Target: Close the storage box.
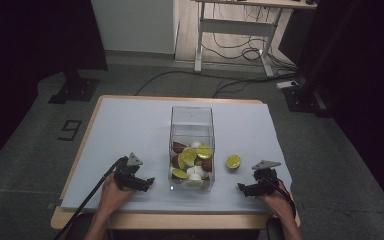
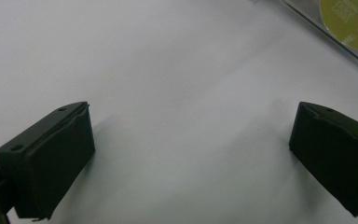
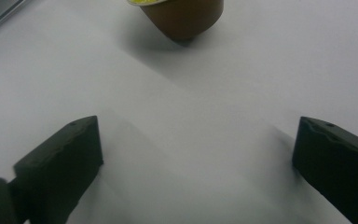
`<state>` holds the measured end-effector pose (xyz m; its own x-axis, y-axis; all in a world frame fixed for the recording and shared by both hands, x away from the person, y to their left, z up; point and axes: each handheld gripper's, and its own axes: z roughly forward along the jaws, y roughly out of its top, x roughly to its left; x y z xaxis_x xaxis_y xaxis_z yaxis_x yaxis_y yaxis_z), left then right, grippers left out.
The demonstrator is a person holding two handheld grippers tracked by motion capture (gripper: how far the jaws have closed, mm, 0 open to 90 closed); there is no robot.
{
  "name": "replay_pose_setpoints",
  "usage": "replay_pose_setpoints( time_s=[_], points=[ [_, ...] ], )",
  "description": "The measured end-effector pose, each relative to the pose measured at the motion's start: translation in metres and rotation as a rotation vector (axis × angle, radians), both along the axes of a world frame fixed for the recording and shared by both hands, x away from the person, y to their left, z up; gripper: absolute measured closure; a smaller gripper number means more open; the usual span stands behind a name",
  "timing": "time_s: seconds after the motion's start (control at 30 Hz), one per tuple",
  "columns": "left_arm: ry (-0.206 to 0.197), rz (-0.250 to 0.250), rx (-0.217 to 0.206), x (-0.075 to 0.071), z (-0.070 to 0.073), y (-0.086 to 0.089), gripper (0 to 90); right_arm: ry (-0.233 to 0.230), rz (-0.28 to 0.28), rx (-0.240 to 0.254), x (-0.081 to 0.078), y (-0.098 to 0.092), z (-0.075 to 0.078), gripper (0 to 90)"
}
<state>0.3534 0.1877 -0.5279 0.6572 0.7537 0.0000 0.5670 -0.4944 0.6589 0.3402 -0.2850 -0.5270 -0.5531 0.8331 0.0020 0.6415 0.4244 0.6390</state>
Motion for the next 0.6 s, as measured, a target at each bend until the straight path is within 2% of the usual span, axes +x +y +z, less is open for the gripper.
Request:
replay_pose_setpoints(
  time_s=[0.23, 0.33, 0.4, 0.5, 0.6],
  points=[
    [-0.023, -0.034, 0.013, -0.007, 0.002, -0.003, 0.7, -0.021, 0.013, -0.005, -0.003, -0.002, 0.007, 7.9],
    [-0.034, -0.064, 0.024, -0.013, 0.006, -0.008, 2.2, -0.037, 0.042, -0.015, -0.004, -0.002, 0.012, 10.7],
    [-0.034, -0.084, 0.008, -0.015, 0.009, -0.01, 2.3, -0.036, 0.059, -0.011, -0.005, -0.001, 0.015, 13.3],
    [-0.026, -0.117, -0.05, -0.019, 0.014, -0.013, 2.8, -0.034, 0.081, -0.007, -0.006, 0.002, 0.017, 13.4],
    [-0.033, -0.138, -0.07, -0.023, 0.018, -0.015, 5.4, -0.047, 0.098, 0.003, -0.008, 0.005, 0.022, 13.6]
  ],
)
